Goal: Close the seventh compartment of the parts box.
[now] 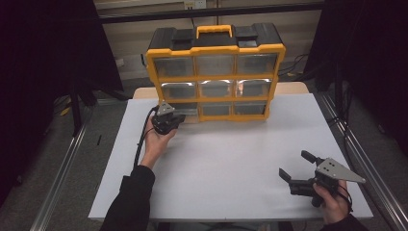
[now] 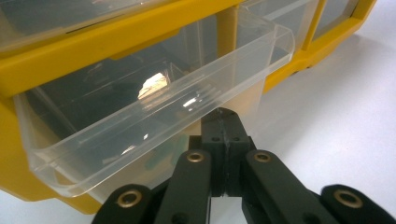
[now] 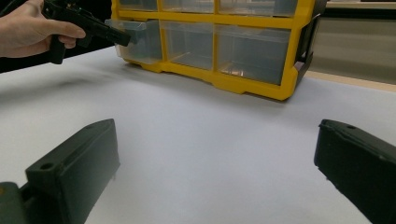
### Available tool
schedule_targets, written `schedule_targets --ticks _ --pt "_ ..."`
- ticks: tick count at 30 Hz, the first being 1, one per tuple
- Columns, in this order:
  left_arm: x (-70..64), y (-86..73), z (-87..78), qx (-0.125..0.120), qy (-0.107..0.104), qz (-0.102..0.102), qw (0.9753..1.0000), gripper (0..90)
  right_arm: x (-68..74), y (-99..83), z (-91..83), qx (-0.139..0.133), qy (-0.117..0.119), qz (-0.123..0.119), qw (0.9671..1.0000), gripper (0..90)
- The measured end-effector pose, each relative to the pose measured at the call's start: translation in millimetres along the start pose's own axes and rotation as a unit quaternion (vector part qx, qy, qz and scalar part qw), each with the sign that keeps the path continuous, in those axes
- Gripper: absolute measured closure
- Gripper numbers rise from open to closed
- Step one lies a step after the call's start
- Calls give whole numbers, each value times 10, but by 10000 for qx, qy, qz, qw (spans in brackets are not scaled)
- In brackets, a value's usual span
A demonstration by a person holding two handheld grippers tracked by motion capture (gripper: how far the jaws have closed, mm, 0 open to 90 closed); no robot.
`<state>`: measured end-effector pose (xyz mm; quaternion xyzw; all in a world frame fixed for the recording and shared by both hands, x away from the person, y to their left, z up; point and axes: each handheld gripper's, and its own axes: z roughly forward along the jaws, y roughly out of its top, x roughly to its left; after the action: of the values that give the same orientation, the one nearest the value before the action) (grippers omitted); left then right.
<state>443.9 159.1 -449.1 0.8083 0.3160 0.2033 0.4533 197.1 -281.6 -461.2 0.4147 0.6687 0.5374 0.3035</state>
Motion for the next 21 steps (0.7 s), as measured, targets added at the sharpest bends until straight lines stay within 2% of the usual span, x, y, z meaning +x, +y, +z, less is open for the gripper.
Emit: schedule_targets --ticks 2,4,7,8,9,13,20,21 --pt "0 4 -3 47 84 -2 10000 900 -1 0 1 0 4 -2 10000 0" --pt "18 0 11 -6 9 -15 10000 900 -1 0 1 -1 2 1 10000 0" --pt "40 7 34 12 35 -59 10000 900 -3 0 2 0 10 -4 10000 0" --pt "44 16 39 44 101 -56 9999 900 -1 0 3 -1 19 1 10000 0" --pt "48 19 49 42 42 -101 9999 900 0 1 2 -1 17 4 10000 0" --pt "69 43 68 82 94 -80 9999 900 -2 1 0 -6 8 16 10000 0" --pt "111 43 85 54 167 -194 9997 900 -5 0 -4 7 20 24 10000 0" --pt "121 42 91 31 129 -199 9997 900 -5 1 -5 5 24 26 10000 0"
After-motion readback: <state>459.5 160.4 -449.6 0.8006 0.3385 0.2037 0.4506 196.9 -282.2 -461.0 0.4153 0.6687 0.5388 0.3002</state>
